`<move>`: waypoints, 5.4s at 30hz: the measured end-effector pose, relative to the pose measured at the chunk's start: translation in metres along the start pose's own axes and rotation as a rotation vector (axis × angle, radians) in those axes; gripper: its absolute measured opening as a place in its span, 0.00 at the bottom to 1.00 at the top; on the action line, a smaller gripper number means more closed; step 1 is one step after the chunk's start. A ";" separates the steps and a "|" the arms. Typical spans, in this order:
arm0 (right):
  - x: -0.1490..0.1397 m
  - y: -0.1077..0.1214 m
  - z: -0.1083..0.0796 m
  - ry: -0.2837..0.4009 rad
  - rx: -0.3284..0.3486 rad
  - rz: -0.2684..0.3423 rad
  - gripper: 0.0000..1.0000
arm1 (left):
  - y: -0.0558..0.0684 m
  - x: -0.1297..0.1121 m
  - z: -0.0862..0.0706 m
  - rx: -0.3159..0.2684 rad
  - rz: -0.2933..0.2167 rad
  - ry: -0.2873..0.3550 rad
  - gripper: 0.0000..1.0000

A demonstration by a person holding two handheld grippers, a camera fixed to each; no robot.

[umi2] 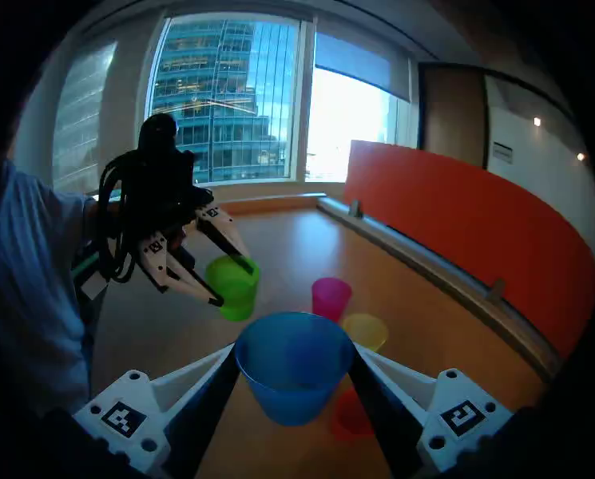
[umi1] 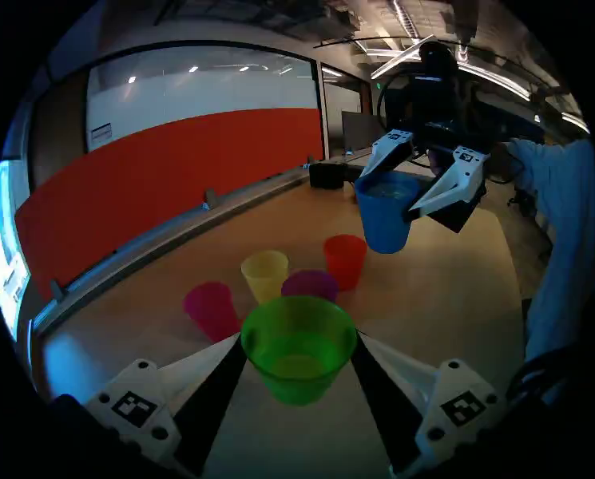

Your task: Pour water

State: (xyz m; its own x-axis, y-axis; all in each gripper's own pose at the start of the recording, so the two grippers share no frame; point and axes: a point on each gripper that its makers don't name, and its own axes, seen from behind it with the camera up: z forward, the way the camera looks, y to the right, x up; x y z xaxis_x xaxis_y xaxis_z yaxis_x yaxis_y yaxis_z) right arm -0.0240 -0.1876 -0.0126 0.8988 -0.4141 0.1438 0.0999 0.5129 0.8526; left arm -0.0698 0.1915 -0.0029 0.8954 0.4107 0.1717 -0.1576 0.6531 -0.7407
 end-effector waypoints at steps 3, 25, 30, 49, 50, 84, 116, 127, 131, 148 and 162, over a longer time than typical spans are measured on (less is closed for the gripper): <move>-0.011 0.001 0.005 -0.027 0.003 -0.012 0.93 | 0.001 -0.007 0.004 -0.006 -0.001 -0.017 0.87; -0.067 -0.006 0.030 -0.176 0.048 -0.068 0.93 | 0.005 -0.045 0.026 -0.047 0.003 -0.109 0.87; -0.074 -0.008 0.033 -0.189 0.055 -0.067 0.93 | 0.008 -0.052 0.031 -0.059 -0.002 -0.121 0.88; -0.085 -0.009 0.042 -0.204 0.067 -0.063 0.93 | 0.014 -0.065 0.047 -0.084 -0.043 -0.123 0.88; -0.085 -0.009 0.043 -0.203 0.068 -0.062 0.93 | 0.014 -0.066 0.047 -0.084 -0.046 -0.122 0.88; -0.104 -0.022 0.064 -0.200 0.082 -0.041 0.93 | 0.003 -0.080 0.025 -0.038 -0.070 -0.118 1.00; -0.125 -0.023 0.061 -0.222 0.057 -0.016 1.00 | 0.006 -0.081 0.011 -0.042 -0.069 -0.120 1.00; -0.132 -0.019 0.046 -0.224 0.016 -0.007 1.00 | 0.003 -0.088 0.003 -0.021 -0.092 -0.124 1.00; -0.137 -0.018 0.040 -0.224 -0.001 0.001 1.00 | 0.002 -0.091 0.000 -0.009 -0.103 -0.123 1.00; -0.145 -0.016 0.009 -0.183 -0.096 0.057 1.00 | -0.001 -0.095 -0.019 0.062 -0.110 -0.105 1.00; -0.136 -0.011 -0.014 -0.079 -0.242 0.143 1.00 | -0.024 -0.080 -0.043 0.217 -0.126 -0.013 1.00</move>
State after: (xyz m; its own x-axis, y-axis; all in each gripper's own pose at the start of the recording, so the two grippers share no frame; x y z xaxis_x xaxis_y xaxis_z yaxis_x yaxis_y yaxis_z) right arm -0.1410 -0.1266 -0.0481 0.8759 -0.3775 0.3005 0.0825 0.7308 0.6776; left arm -0.1197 0.1156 -0.0269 0.9086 0.3247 0.2627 -0.1322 0.8203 -0.5565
